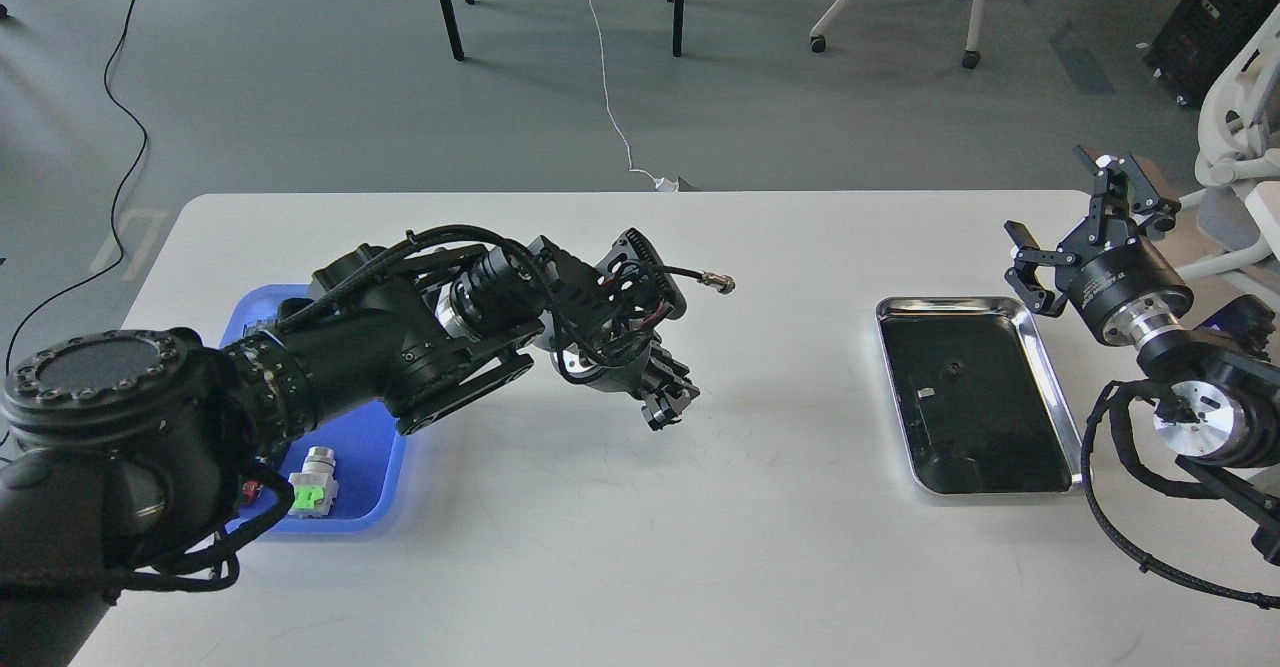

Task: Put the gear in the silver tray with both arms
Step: 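Lift the gear and set it on the table center with the left gripper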

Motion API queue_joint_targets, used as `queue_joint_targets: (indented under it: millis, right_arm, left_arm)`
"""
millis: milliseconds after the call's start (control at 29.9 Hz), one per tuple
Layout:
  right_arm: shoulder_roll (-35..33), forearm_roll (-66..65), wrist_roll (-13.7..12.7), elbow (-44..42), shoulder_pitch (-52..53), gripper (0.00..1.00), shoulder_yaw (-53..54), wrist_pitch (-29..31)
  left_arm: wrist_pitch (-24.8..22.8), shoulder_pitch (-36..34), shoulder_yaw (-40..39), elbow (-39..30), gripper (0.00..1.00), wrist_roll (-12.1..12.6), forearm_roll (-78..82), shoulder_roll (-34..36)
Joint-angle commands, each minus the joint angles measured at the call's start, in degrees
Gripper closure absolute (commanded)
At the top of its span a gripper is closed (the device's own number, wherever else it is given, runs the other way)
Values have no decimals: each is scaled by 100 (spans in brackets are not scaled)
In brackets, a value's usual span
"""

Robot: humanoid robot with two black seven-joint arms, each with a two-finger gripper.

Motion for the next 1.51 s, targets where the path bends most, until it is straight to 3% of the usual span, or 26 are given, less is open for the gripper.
queue_joint_targets:
  millis: [0, 736, 836, 936, 1037, 1171, 1271, 1472]
  right_arm:
    - [3, -4, -1, -5, 2, 2, -1, -3]
    - [-23, -4, -1, 4, -41, 2, -1, -38]
    - [-23, -4, -1, 4, -50, 2, -9, -38]
    - [-23, -13, -1, 4, -50, 2, -18, -38]
    - [-23, -13, -1, 13, -50, 2, -9, -38]
    - [-23, -22, -1, 13, -50, 2, -18, -29]
    - [-32, -92, -1, 56, -42, 2, -79, -12]
    - [-93, -1179, -1, 92, 46, 2, -141, -3]
  left_arm:
    - [6, 15, 1, 36, 78, 0, 0, 0]
    - [6, 6, 397, -306, 75, 0, 0, 0]
    - [6, 6, 388, -306, 62, 0, 0, 0]
    - [6, 6, 388, -306, 36, 0, 0, 0]
    - [15, 6, 370, -315, 20, 0, 0, 0]
    - [41, -3, 151, -508, 14, 0, 0, 0]
    - [50, -3, -427, -789, 7, 0, 0, 0]
    - [207, 181, -1176, -1553, 2, 0, -2562, 140]
